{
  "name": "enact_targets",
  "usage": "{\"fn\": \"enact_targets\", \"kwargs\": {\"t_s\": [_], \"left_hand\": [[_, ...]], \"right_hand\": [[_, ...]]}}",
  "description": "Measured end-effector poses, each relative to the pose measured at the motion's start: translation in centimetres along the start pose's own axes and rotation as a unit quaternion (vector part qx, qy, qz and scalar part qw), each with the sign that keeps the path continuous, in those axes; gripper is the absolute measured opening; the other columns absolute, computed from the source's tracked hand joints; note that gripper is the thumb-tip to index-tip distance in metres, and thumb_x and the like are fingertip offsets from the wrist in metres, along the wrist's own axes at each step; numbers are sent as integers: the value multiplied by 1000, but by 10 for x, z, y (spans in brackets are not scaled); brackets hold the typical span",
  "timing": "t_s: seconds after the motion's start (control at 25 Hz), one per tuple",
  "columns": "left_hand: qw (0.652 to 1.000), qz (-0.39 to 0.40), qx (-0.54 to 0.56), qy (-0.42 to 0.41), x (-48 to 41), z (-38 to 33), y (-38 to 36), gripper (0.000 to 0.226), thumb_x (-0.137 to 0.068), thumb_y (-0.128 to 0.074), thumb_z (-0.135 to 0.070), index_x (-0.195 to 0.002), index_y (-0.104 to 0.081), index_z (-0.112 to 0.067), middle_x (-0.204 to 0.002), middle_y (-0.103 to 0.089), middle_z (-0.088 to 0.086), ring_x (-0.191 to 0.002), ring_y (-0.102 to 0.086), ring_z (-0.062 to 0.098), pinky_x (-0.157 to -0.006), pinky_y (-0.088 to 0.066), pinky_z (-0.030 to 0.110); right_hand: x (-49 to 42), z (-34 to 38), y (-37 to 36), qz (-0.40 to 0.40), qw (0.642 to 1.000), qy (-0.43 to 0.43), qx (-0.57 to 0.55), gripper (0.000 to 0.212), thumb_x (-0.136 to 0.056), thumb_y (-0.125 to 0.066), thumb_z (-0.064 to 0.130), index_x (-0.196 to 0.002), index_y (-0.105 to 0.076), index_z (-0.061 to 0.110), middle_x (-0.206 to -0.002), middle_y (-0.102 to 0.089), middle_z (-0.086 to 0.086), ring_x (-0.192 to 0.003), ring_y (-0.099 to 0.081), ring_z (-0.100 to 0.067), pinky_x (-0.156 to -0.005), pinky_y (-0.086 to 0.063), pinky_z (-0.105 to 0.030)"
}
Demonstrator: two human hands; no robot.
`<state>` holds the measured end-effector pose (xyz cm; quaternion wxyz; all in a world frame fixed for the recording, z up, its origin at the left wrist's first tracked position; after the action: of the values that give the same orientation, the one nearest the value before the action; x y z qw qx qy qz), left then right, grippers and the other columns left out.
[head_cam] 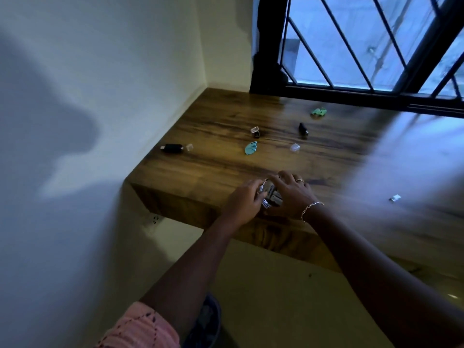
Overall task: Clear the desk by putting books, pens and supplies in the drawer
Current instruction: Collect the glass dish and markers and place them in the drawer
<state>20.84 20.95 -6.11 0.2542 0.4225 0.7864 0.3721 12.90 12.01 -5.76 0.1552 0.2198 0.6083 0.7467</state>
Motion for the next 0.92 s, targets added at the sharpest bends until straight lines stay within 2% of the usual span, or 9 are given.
{"fn": "enact_targets", "kwargs": {"t_s": [0.12, 0.24, 0.32, 0.4, 0.48, 0.56, 0.64, 0.76, 0.92], "left_hand": [[996, -74, -4, -55, 11, -8, 11, 35, -94, -49, -20, -127, -52, -8, -123, -58, 11, -112, -55, 24, -91, -47, 35], [958, -247, 41, -142, 45, -21, 20, 28, -92, -44, -25, -100, -66, -8, -92, -68, 8, -87, -62, 18, -73, -48, 28], [950, -243, 182, -68, 70, -10, -2, 32, -91, -44, -32, -86, -66, -10, -77, -68, 2, -73, -63, 16, -64, -49, 28], [934, -209, 277, 86, 88, 19, -34, 32, -90, -45, -37, -79, -65, -14, -68, -64, -4, -66, -63, 15, -61, -50, 29], [898, -202, 318, 226, 96, 60, -59, 25, -94, -49, -27, -80, -64, -14, -66, -63, 1, -60, -62, 14, -61, -49, 32], [822, -230, 374, 362, 95, 107, -67, 20, -95, -49, -16, -84, -63, -7, -63, -61, 9, -46, -57, 7, -57, -44, 30], [725, -259, 421, 481, 91, 144, -68, 23, -95, -46, -15, -94, -62, 2, -76, -65, 17, -54, -59, 12, -58, -44, 31], [596, -220, 531, 561, 88, 162, -78, 46, -99, -38, -33, -131, -44, -1, -128, -52, 18, -113, -56, 31, -92, -49, 42], [571, -161, 613, 522, 81, 161, -79, 70, -96, -20, -57, -148, -18, -10, -154, -24, 13, -139, -28, 30, -114, -25, 45]], "right_hand": [[11, 3, 4, -84, 996, 11, -8, 81, -76, -56, 58, -142, -32, 19, -148, -28, -17, -136, -26, -38, -104, -34, -54], [57, 10, 11, -320, 932, 51, -163, 45, -79, -49, 41, -105, -63, 7, -107, -61, -17, -94, -60, -34, -75, -53, -41], [85, 14, -15, -348, 899, 54, -260, 28, -81, -50, 29, -88, -66, 7, -89, -64, -10, -76, -60, -21, -65, -49, -28], [97, 22, -56, -282, 881, -5, -379, 16, -81, -56, 25, -80, -65, 12, -77, -65, -2, -68, -58, -14, -60, -45, -23], [94, 15, -108, -188, 776, -162, -580, 11, -81, -59, 12, -71, -61, 15, -63, -63, 2, -58, -56, -11, -51, -44, -19], [91, 3, -156, -115, 549, -357, -747, 23, -85, -50, -4, -67, -57, 9, -45, -60, 2, -41, -55, -10, -40, -44, -15], [86, -8, -179, -106, 408, -437, -794, 28, -87, -41, -8, -67, -51, 7, -35, -56, 3, -30, -52, -7, -36, -44, -13], [79, -17, -194, -106, 340, -482, -801, 31, -90, -37, -6, -63, -44, 7, -33, -50, -1, -39, -51, -13, -34, -42, -13], [70, -13, -194, -101, 343, -499, -789, 26, -89, -34, -5, -67, -44, 4, -71, -46, -11, -61, -41, -17, -49, -47, -21]]}}
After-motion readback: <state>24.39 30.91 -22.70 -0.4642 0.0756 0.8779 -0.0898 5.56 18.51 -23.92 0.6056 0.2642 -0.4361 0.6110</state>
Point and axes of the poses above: each hand's wrist, its own x-axis away from the middle knuckle, its own y-axis out of the back of the hand, z = x × y, the point moved 6 cm from there along -x, towards the middle knuckle
